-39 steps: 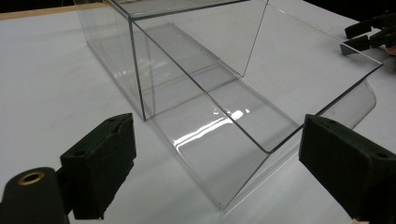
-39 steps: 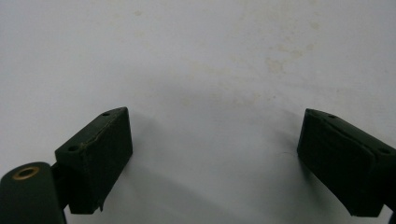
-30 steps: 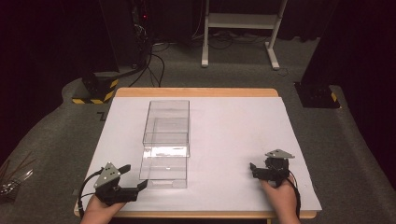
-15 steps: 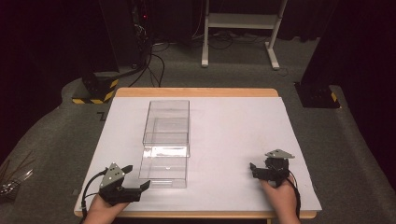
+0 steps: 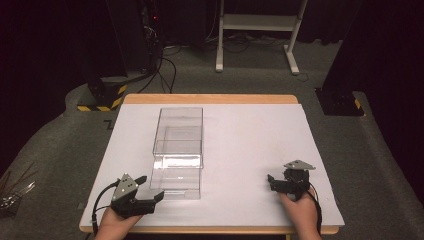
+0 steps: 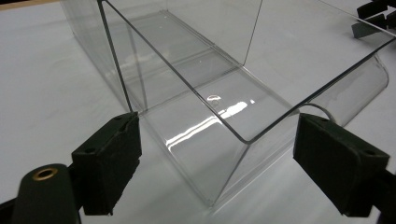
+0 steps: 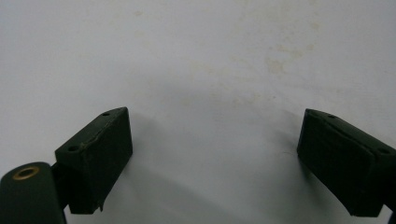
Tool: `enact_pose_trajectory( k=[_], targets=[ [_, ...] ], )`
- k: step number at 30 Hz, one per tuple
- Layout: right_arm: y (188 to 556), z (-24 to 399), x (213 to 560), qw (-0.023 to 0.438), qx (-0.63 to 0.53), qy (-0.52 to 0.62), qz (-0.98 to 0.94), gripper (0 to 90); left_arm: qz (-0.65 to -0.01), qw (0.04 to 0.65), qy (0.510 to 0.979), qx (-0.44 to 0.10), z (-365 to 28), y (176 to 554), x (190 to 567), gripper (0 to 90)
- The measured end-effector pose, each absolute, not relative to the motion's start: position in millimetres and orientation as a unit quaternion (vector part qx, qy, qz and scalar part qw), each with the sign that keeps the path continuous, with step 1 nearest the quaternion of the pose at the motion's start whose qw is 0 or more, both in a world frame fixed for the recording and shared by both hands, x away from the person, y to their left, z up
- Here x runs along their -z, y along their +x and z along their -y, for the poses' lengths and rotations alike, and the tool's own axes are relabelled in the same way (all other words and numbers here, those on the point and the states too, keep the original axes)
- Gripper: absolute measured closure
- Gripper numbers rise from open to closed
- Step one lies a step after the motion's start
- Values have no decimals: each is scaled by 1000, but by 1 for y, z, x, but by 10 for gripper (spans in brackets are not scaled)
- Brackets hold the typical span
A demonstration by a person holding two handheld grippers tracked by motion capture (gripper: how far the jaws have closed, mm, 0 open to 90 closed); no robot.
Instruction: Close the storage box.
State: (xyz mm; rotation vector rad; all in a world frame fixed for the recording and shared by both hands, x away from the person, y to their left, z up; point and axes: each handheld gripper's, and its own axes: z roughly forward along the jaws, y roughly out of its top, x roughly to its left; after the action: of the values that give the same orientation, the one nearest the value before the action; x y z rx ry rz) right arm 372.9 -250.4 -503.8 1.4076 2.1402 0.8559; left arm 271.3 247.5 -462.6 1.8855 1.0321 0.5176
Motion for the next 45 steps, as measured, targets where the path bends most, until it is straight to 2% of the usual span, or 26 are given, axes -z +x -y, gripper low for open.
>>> enact_pose_trajectory(
  k=[10,27,31,45],
  targets=[
    [373,250,504,218,-310,509,-773,103,-420,457,755,-211,-249,273,462,251],
    [373,250,504,219,-309,508,-773,103,-421,459,750,-223,-246,276,461,257],
    [373,250,504,219,-309,508,-773,103,-422,462,748,-224,-245,278,461,311],
    [373,250,504,219,-309,508,-773,103,-426,459,745,-231,-245,283,460,329]
  ],
)
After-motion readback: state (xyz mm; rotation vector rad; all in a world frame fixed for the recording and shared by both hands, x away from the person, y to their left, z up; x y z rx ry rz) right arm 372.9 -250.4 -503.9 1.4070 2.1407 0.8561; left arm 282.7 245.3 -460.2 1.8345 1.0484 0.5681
